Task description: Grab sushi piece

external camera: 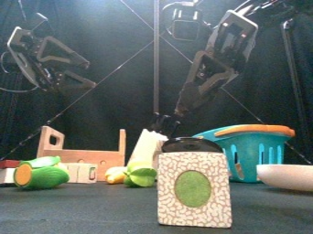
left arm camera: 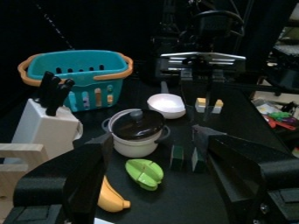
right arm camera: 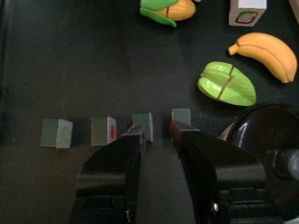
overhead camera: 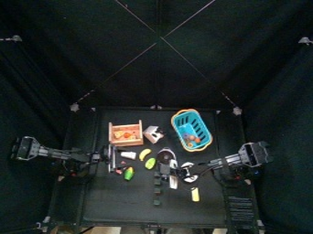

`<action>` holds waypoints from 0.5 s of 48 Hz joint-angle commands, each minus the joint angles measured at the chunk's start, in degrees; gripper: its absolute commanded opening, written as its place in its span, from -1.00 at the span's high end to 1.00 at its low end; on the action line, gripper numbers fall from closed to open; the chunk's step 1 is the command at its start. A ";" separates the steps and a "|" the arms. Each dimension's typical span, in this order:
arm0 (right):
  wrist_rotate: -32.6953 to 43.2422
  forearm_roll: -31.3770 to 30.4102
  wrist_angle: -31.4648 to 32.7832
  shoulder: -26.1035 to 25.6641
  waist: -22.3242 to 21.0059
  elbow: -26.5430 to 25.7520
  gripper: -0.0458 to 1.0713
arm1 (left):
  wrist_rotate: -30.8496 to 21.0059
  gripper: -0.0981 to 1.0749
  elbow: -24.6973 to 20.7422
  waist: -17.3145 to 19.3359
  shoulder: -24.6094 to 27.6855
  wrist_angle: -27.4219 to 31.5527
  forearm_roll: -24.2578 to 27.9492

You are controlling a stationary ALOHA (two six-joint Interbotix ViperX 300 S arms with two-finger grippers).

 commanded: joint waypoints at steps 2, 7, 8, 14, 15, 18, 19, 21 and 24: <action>0.00 -0.09 1.58 0.70 0.26 -2.99 -0.36 | -0.09 -0.93 -0.18 -0.44 0.09 -0.18 0.35; 0.00 -0.18 3.60 2.37 0.35 -4.48 -0.36 | -0.09 -0.93 0.09 -0.97 0.09 0.26 0.44; -0.09 -0.26 4.04 2.72 0.35 -4.75 -0.36 | -0.09 -0.93 0.09 -1.05 0.09 0.44 0.44; 0.00 -1.05 7.03 4.48 0.26 -5.98 -0.36 | -0.09 -0.93 -0.18 -1.14 0.09 1.76 0.44; 0.00 -1.23 7.29 4.75 0.26 -6.24 -0.36 | -0.09 -0.93 -0.18 -1.14 0.09 1.93 0.44; 0.00 -1.49 8.09 5.63 0.35 -6.94 -0.36 | -0.09 -0.93 -0.26 -1.14 0.09 2.20 0.44; 0.00 -1.58 8.35 5.80 0.35 -7.21 -0.36 | -0.09 -0.93 -0.26 -1.14 0.09 2.20 0.44; -0.09 -1.58 8.70 6.24 0.26 -7.65 -0.37 | -0.09 -0.93 -0.26 -1.14 0.09 2.29 0.44; 0.00 -1.93 9.23 6.94 0.35 -8.17 -0.38 | -0.09 -0.93 -0.18 -1.14 0.09 2.37 0.44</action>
